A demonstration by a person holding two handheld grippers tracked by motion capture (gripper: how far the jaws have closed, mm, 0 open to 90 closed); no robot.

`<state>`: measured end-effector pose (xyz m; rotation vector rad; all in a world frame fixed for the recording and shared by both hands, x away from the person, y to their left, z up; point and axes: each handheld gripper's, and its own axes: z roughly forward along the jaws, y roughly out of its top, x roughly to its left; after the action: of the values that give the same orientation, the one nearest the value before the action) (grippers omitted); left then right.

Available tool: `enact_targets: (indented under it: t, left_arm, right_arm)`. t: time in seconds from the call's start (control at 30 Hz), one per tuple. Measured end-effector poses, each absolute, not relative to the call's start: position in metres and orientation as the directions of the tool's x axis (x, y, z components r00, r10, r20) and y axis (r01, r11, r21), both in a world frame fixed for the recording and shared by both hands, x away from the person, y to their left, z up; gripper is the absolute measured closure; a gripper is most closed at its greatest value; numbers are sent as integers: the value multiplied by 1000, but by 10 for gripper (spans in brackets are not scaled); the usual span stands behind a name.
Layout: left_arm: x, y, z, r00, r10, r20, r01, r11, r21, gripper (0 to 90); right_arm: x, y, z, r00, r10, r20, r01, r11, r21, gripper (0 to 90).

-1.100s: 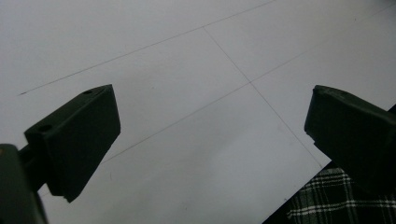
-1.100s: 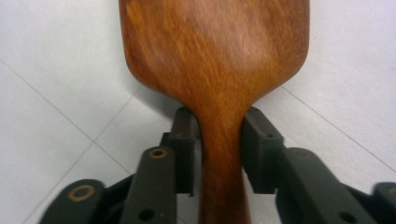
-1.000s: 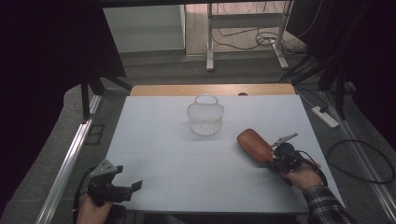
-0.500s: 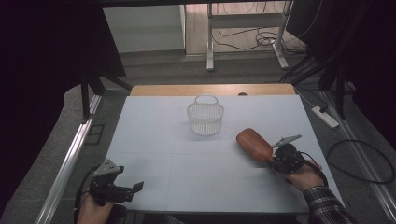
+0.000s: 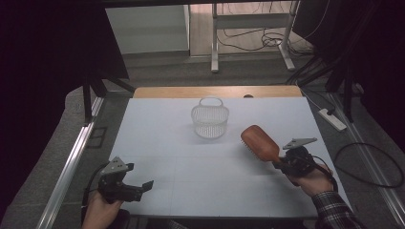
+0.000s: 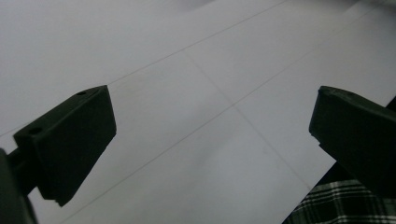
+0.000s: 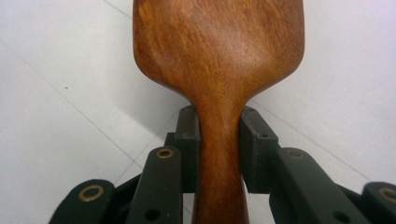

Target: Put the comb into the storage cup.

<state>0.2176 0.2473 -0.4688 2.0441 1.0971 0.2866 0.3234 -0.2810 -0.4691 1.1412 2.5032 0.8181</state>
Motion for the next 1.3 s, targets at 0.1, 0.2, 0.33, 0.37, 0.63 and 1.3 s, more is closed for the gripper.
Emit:
enact_targets:
  t: [0.1,0.2,0.33,0.37,0.63,1.3]
  left_arm:
    - [222,243,-468,624,769,-138,601,-360,713,17]
    - [228,237,-467,638,757,-141,596,-370,712,16]
    - [236,228,-463,659,740,-135,581,-387,716,5]
    - [238,227,-462,665,735,-137,578,-389,717,3]
    - [254,210,-453,688,704,-177,555,-354,753,0]
    - [290,173,-437,728,653,-208,523,-334,784,0]
  right_arm:
    - [321,-281,-466,-654,757,-8,594,520,614,721]
    - [320,-280,-464,-655,756,-12,587,519,622,721]
    - [317,-280,-461,-657,754,-16,574,513,638,721]
    - [316,-280,-459,-657,754,-13,572,509,643,721]
    - [313,-277,-456,-667,745,-17,552,509,661,721]
    - [306,-271,-447,-679,734,-18,514,493,702,721]
